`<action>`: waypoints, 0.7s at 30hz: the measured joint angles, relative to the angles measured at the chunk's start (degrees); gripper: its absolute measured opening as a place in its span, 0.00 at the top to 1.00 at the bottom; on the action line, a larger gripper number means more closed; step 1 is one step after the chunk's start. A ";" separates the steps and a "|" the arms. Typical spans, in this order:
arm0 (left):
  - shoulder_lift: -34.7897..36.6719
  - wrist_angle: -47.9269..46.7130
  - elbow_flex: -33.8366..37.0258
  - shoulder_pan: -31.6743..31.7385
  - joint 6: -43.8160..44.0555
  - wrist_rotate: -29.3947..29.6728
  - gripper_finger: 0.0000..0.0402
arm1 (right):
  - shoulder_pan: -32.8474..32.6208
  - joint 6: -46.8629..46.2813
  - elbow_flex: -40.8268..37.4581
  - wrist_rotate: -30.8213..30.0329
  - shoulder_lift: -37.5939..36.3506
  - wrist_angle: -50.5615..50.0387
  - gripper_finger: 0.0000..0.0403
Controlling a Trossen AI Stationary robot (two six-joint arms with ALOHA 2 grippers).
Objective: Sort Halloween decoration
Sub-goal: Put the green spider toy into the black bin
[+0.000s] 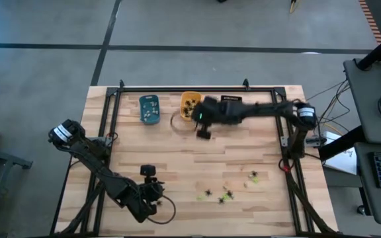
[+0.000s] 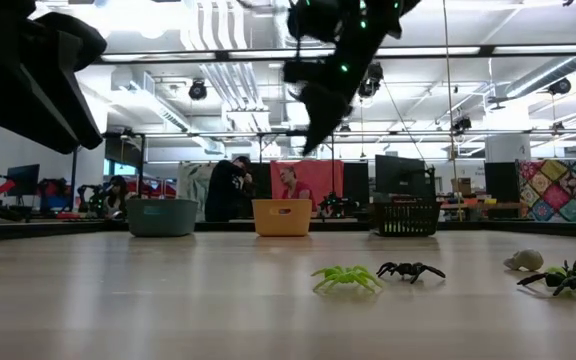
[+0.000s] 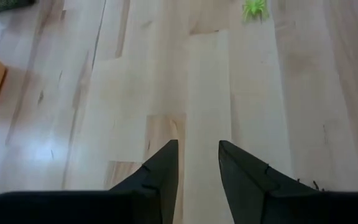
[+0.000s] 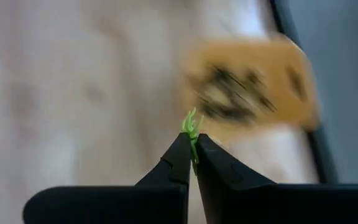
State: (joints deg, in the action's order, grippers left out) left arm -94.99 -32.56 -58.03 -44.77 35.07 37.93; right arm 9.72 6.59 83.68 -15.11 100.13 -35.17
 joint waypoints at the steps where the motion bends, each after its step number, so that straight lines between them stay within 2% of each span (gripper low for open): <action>1: -0.02 -0.01 0.00 -0.18 0.00 0.00 0.76 | 2.27 0.00 0.43 -0.03 -0.44 -2.35 0.98; 7: -0.32 -0.03 0.03 -0.44 0.22 0.00 0.76 | 16.32 1.49 0.98 0.32 -1.65 -14.18 0.98; 12: -0.32 -0.04 0.05 -0.44 0.22 0.24 0.76 | 25.89 2.69 -1.38 6.92 -1.62 -17.54 0.98; 16: -0.34 -0.01 0.24 -0.43 0.22 0.34 0.76 | 29.49 2.73 -3.63 7.67 -1.58 -17.29 0.98; 21: -0.36 -0.04 0.53 -0.42 0.24 0.51 0.76 | 30.23 3.58 -5.48 7.86 -1.54 -16.48 0.98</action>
State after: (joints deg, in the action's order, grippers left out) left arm -95.35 -32.60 -57.49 -45.19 35.31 38.45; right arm 39.94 10.17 78.20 -7.26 98.59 -51.65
